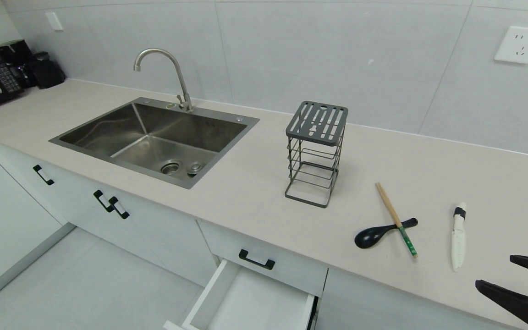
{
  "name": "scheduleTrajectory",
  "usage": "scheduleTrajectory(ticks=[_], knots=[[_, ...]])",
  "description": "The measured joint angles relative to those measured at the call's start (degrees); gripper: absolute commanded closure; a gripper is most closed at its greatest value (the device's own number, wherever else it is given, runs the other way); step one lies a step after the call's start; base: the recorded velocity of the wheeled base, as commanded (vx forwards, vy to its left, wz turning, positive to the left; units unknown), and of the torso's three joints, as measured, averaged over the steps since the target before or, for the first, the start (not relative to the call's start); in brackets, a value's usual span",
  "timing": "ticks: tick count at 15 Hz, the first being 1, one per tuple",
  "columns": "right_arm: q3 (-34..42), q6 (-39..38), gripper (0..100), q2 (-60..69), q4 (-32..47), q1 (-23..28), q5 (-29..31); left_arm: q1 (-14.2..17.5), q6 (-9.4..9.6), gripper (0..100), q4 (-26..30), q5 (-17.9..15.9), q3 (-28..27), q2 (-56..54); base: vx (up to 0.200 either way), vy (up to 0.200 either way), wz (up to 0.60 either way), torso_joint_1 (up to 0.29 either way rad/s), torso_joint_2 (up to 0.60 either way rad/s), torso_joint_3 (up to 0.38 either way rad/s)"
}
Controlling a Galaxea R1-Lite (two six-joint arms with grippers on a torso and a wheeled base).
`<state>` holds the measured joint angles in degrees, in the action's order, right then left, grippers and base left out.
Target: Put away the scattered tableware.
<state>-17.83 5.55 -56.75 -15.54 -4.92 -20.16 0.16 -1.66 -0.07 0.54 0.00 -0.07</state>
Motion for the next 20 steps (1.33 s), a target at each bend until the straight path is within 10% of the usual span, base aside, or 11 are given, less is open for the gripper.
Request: scheduleTrajectory(ticks=[20], knots=[[-16.66, -0.93, 0, -41.09, -9.25, -10.45, 13.98, -0.02, 0.0, 0, 0.0, -0.02, 0.0, 0.0, 0.0, 0.0, 0.0, 0.0, 0.0, 0.0]])
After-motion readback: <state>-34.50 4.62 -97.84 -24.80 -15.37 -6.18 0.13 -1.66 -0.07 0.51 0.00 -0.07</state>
